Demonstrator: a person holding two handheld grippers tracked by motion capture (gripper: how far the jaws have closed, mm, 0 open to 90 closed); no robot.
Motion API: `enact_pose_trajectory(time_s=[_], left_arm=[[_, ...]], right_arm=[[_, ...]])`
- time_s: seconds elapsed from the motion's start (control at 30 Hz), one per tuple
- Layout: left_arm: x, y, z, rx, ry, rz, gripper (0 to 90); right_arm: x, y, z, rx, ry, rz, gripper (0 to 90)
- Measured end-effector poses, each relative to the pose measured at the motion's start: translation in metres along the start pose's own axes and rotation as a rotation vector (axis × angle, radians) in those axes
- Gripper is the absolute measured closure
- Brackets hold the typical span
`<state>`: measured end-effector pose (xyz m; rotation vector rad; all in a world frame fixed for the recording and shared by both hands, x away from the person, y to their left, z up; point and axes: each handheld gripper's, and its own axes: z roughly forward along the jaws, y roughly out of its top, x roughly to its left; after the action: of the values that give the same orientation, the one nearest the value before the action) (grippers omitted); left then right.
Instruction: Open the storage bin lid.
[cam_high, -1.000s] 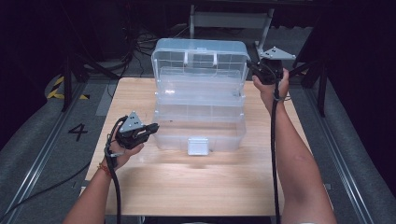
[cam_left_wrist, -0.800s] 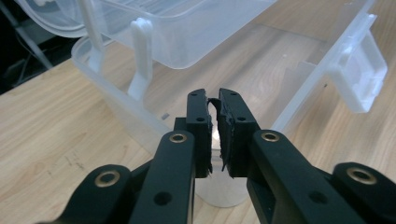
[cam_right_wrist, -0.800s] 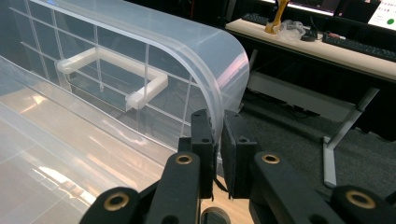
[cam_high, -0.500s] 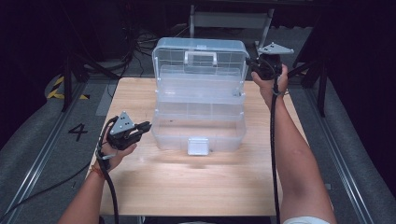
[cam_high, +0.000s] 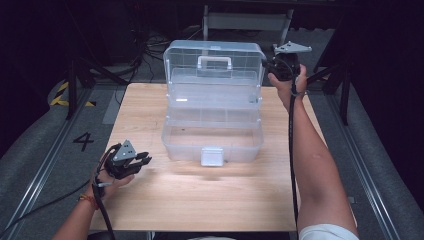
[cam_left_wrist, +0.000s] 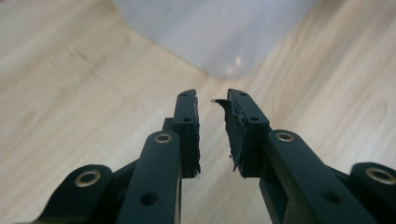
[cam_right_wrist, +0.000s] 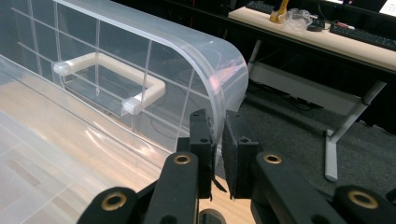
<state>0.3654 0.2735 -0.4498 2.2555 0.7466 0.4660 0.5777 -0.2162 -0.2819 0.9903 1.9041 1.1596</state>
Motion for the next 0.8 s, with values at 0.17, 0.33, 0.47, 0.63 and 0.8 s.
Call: enact_pose_trajectory(time_s=[0.17, 0.33, 0.47, 0.63, 0.8], left_arm=[[-0.001, -0.01, 0.005, 0.002, -0.043, -0.04, 72.1], [-0.006, -0.013, 0.012, 0.008, -0.071, -0.045, 70.0], [-0.01, -0.013, 0.017, 0.023, -0.092, -0.043, 68.6], [-0.013, -0.012, 0.021, 0.031, -0.097, -0.03, 68.0], [-0.013, -0.014, 0.022, 0.032, -0.111, -0.035, 67.6]], right_arm=[[-0.004, 0.0, 0.005, 0.0, 0.013, 0.023, 83.6], [-0.007, 0.001, 0.01, 0.009, 0.016, 0.026, 83.6], [-0.008, 0.003, 0.013, 0.018, 0.02, 0.032, 83.5], [-0.011, 0.002, 0.018, 0.019, 0.024, 0.046, 83.5], [-0.013, 0.003, 0.023, 0.029, 0.027, 0.057, 83.4]])
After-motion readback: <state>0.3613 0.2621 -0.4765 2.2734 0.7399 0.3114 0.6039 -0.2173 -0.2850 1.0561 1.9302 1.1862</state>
